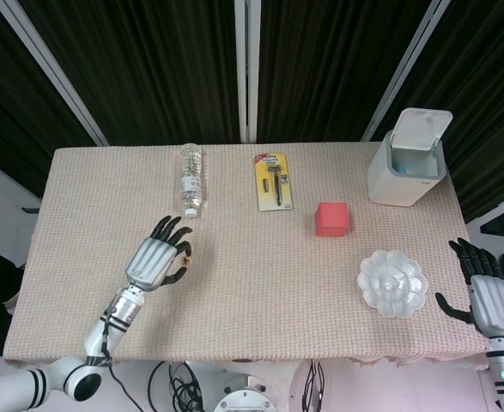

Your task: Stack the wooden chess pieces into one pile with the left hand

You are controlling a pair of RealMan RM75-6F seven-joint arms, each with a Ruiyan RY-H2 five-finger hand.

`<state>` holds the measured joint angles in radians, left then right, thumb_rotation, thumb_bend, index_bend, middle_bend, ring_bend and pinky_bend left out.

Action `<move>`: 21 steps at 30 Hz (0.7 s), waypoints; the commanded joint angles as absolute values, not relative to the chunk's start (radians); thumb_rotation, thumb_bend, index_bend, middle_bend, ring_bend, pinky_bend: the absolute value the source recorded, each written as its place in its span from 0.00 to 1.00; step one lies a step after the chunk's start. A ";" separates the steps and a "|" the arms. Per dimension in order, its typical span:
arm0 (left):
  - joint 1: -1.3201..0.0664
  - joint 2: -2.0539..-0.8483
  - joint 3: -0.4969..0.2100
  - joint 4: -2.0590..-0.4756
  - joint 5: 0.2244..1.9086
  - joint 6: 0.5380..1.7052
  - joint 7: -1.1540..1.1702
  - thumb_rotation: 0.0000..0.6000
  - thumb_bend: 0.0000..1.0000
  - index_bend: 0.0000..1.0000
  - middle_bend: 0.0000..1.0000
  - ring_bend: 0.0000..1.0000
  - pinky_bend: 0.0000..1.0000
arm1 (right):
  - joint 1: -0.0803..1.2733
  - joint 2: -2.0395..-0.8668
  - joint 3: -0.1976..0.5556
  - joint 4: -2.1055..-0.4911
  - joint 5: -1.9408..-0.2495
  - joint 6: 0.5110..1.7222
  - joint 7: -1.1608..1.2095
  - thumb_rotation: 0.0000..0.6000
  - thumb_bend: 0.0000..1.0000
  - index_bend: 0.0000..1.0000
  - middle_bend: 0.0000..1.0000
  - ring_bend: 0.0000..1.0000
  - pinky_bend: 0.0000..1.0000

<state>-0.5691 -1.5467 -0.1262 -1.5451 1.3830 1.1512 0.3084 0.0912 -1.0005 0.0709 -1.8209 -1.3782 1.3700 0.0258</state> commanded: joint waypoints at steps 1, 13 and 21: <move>-0.589 -1.545 -0.153 -1.515 1.332 1.109 0.320 1.00 0.30 0.49 0.18 0.00 0.00 | 0.091 -1.001 0.071 -1.820 -1.377 1.370 0.025 1.00 0.24 0.00 0.00 0.00 0.00; -0.648 -1.539 -0.200 -1.492 1.186 0.996 0.340 1.00 0.30 0.49 0.19 0.00 0.00 | 0.098 -1.009 0.073 -1.816 -1.364 1.359 0.010 1.00 0.24 0.00 0.00 0.00 0.00; -0.694 -1.546 -0.218 -1.479 1.103 0.937 0.363 1.00 0.30 0.49 0.19 0.00 0.00 | 0.097 -1.010 0.075 -1.815 -1.362 1.362 0.009 1.00 0.24 0.00 0.00 0.00 0.00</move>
